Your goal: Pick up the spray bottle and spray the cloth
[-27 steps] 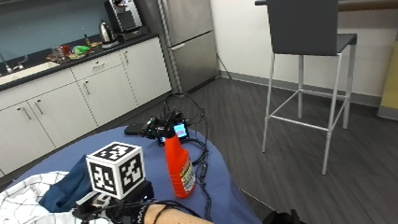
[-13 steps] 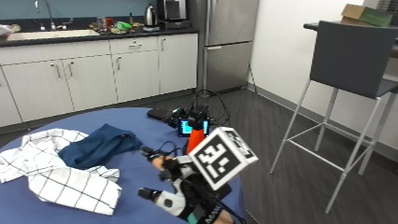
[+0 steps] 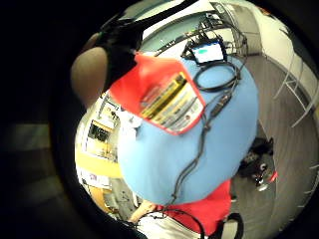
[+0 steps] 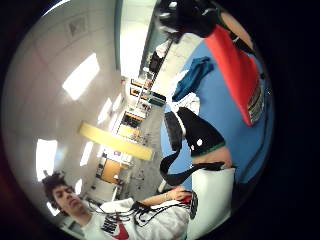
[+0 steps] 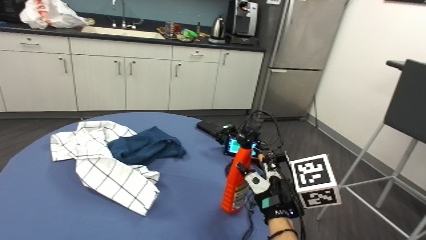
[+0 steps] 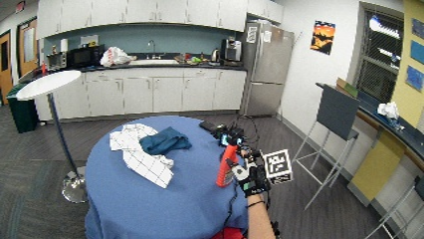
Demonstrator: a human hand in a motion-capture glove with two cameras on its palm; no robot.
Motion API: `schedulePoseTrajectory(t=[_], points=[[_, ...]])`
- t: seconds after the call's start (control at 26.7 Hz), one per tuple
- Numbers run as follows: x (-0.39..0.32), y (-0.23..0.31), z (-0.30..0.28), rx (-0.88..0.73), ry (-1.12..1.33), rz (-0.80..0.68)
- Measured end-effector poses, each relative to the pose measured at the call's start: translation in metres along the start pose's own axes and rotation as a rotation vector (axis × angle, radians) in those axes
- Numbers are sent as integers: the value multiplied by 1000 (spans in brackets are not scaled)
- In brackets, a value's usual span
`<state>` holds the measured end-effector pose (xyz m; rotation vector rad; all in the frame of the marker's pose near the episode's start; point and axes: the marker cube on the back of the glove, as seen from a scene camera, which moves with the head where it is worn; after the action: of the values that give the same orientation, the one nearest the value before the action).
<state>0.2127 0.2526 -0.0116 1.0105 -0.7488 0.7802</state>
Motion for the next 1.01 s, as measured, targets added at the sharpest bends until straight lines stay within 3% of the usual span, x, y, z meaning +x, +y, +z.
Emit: schedulePoseTrajectory(t=[0.22, 0.56, 0.86, 1.01], points=[[65, 8, -19, 93, -11, 148], [80, -4, -38, 258, -34, 162], [75, -23, -8, 252, 35, 104], [77, -19, 11, 140, 48, 53]])
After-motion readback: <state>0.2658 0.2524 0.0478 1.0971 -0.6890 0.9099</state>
